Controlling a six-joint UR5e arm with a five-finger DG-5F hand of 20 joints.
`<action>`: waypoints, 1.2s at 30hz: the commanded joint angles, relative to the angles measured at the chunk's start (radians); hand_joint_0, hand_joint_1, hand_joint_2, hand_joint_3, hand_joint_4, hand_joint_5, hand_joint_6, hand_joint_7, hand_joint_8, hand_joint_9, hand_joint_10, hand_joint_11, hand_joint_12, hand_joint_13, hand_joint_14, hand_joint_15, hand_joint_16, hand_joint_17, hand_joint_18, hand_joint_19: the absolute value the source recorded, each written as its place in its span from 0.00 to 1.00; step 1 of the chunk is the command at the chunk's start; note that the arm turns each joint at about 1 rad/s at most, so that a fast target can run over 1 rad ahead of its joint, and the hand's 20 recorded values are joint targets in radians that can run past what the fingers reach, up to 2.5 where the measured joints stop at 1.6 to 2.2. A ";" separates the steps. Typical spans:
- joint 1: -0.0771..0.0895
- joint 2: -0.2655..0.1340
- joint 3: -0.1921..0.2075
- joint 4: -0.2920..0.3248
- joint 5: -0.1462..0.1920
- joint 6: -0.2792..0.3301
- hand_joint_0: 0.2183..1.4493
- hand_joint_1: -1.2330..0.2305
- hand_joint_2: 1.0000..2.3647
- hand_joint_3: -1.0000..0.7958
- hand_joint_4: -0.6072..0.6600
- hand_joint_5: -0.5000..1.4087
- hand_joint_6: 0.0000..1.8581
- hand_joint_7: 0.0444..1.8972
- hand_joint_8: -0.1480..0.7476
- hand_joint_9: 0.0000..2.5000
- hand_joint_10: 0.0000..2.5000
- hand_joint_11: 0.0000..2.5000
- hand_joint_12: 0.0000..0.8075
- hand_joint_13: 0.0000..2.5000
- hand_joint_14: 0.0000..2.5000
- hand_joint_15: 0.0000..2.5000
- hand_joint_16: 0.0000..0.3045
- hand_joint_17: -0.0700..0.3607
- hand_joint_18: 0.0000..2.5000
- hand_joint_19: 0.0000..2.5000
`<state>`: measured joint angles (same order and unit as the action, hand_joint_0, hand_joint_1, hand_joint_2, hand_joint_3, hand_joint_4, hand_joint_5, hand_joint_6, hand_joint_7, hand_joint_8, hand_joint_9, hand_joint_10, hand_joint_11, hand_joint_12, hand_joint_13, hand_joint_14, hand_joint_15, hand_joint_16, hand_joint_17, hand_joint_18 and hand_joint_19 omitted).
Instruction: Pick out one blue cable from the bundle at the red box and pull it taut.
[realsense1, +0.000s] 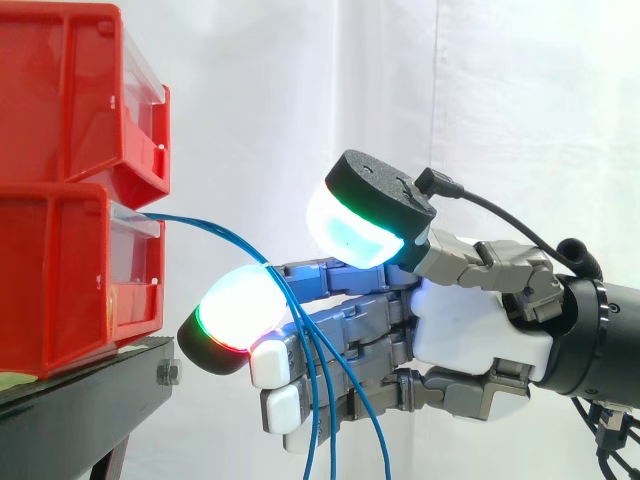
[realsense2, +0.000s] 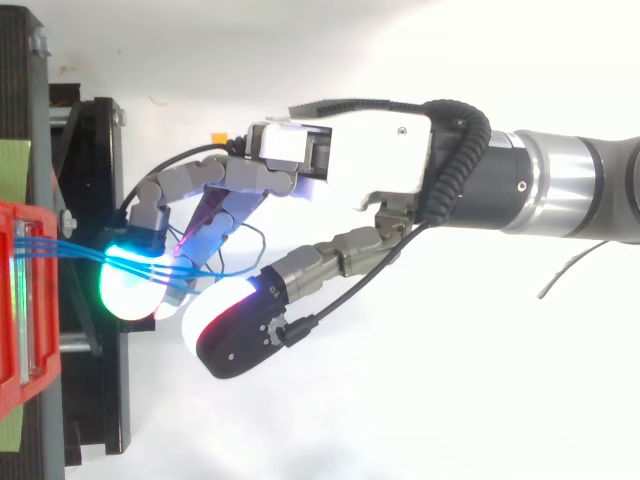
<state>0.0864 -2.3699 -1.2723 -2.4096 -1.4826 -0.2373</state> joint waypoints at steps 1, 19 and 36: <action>-0.001 0.000 -0.001 0.001 -0.001 -0.002 0.30 0.44 0.01 0.33 0.69 0.19 0.27 0.52 0.49 0.37 0.01 0.14 0.44 0.36 0.01 0.22 0.16 0.42 0.26 0.26; -0.010 0.000 0.001 0.003 -0.027 0.000 0.34 0.48 0.01 0.39 0.57 0.21 0.27 0.64 0.50 0.39 0.01 0.15 0.45 0.37 0.01 0.23 0.16 0.42 0.26 0.27; -0.040 0.000 -0.001 -0.011 -0.067 -0.002 0.31 0.54 0.01 0.34 0.58 0.21 0.27 0.65 0.51 0.41 0.01 0.16 0.46 0.38 0.01 0.23 0.17 0.43 0.27 0.27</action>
<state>0.0507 -2.3700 -1.2732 -2.4145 -1.5461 -0.2393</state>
